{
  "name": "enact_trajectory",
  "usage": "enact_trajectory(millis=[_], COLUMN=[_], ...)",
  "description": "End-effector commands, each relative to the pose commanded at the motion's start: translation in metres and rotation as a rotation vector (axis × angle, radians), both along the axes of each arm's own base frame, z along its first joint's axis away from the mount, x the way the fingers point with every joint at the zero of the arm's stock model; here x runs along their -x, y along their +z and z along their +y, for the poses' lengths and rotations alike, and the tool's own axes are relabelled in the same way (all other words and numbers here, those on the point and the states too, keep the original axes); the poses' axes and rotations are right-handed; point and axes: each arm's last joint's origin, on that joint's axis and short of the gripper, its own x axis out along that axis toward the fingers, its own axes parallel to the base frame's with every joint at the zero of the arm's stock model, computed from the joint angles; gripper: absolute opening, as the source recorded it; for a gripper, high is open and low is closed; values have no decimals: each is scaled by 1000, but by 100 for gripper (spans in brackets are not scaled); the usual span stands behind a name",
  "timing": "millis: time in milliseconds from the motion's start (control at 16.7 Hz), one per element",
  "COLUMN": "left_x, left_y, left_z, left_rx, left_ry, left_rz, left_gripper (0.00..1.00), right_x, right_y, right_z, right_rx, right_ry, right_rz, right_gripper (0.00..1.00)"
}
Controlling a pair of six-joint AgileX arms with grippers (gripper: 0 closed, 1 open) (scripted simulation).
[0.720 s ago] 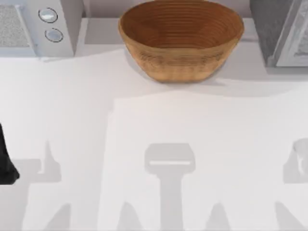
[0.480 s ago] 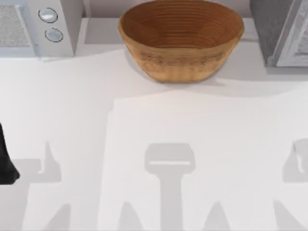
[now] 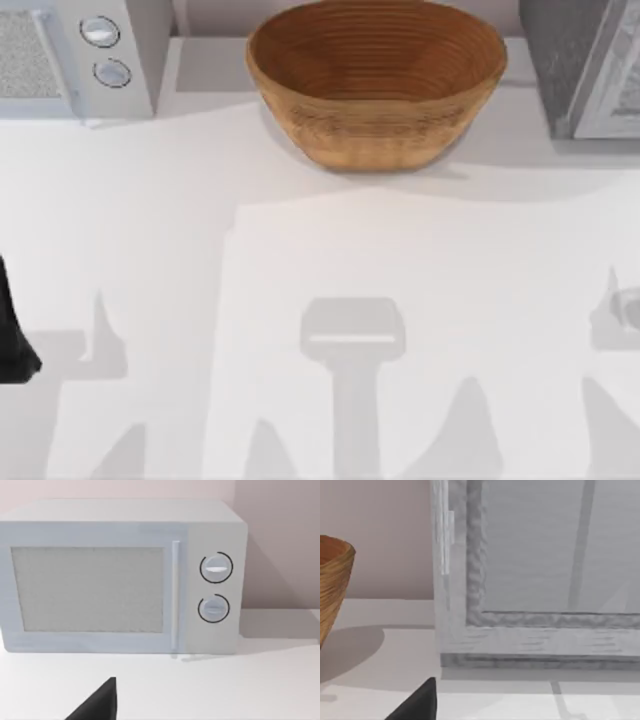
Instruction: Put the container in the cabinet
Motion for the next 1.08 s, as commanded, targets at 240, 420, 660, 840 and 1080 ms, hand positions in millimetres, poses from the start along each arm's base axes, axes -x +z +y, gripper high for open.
enact_trajectory(millis=[240,420,660,840,1080], left_x=[0,0,0,0,0], left_y=[0,0,0,0,0], left_z=[0,0,0,0,0], left_rx=[0,0,0,0,0], left_ry=[0,0,0,0,0], left_rz=[0,0,0,0,0], left_gripper=[100,100,100,100,100], right_x=[-21,-32,-37,-37,-35], right_y=[-20,-41,-68,-85,-96], right_z=[-10,-17,-25,-28,-29], right_rx=[5,3,-7,-17,-25], right_ry=[-13,-18,-16,-8,2], right_rz=[74,130,196,233,255], right_gripper=[100,100,100,100,100])
